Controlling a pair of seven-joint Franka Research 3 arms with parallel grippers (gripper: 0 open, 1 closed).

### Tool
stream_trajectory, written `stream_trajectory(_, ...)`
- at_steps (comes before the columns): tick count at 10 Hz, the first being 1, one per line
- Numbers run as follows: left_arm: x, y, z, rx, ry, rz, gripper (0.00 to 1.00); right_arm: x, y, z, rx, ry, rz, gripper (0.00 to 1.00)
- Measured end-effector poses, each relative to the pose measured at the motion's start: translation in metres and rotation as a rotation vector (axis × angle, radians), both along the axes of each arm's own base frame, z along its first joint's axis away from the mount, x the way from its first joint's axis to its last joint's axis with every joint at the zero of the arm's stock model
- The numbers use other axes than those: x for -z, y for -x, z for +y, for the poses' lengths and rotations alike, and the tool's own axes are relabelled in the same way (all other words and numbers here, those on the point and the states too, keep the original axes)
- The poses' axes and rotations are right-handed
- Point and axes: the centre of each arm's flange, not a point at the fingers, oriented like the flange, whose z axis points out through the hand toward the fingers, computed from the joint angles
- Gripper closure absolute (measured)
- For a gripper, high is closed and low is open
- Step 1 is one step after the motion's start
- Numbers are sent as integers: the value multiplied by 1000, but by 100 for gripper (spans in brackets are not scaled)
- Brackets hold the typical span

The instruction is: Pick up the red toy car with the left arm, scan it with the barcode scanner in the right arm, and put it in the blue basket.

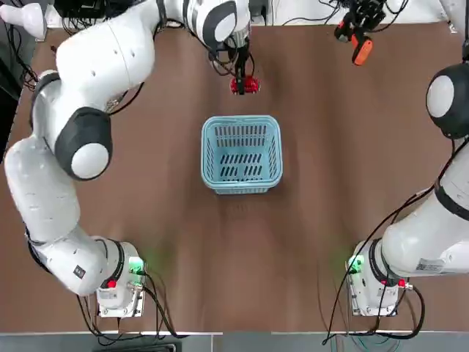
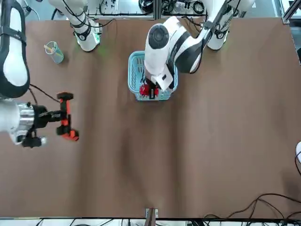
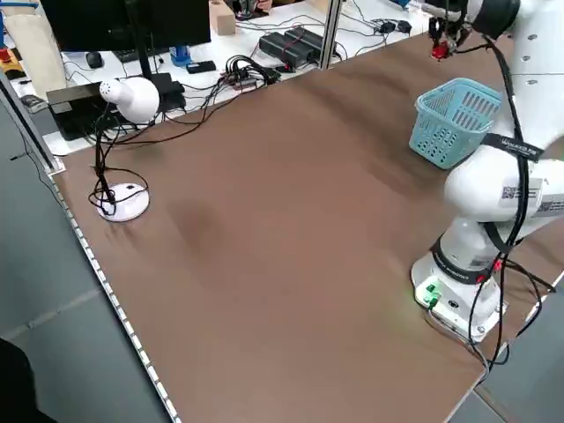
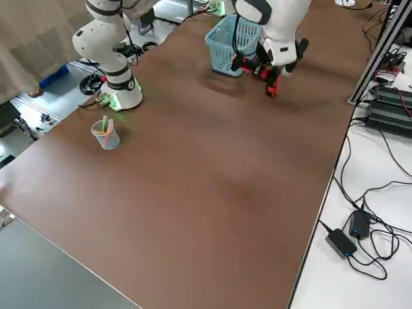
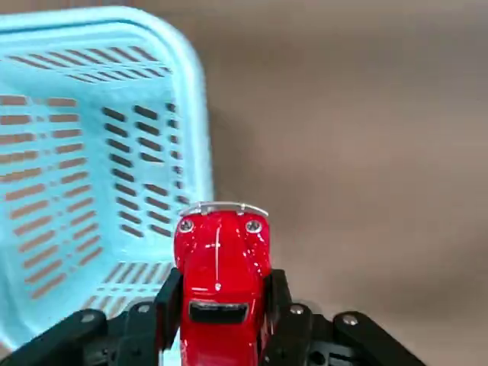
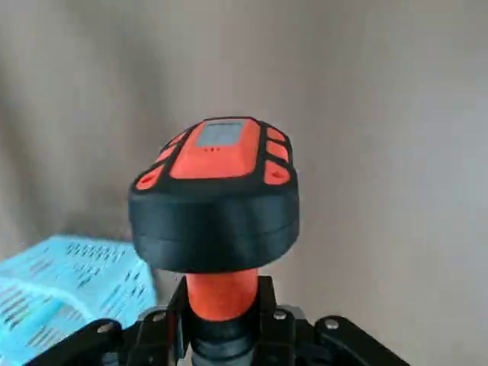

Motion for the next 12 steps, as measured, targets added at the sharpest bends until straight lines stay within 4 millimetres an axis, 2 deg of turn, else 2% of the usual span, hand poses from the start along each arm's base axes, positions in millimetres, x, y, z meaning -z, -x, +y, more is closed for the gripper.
stream_trajectory(1, 2, 23, 3, 12, 3, 16, 52, 6, -11, -10, 32, 56, -60, 63)
stream_trajectory(2, 10, 51, 3, 34, 7, 13, 52, 25, -23, -24, 58, 90, -94, 63)
stream_trajectory(4, 36, 107, 7, 80, 5, 0, 52, 82, -44, -52, 103, 121, -118, 63)
stream_trajectory(5, 51, 124, 11, 95, -2, -1, 52, 107, -51, -57, 114, 128, -130, 63)
stream_trajectory(6, 64, 133, 13, 103, -5, -1, 52, 127, -56, -61, 114, 148, -140, 63)
stream_trajectory(8, 88, 145, 11, 124, -5, 13, 52, 150, -61, -74, 115, 193, -162, 63)
stream_trajectory(12, 122, 151, 0, 186, -6, 22, 52, 192, -65, -83, 57, 275, -174, 63)
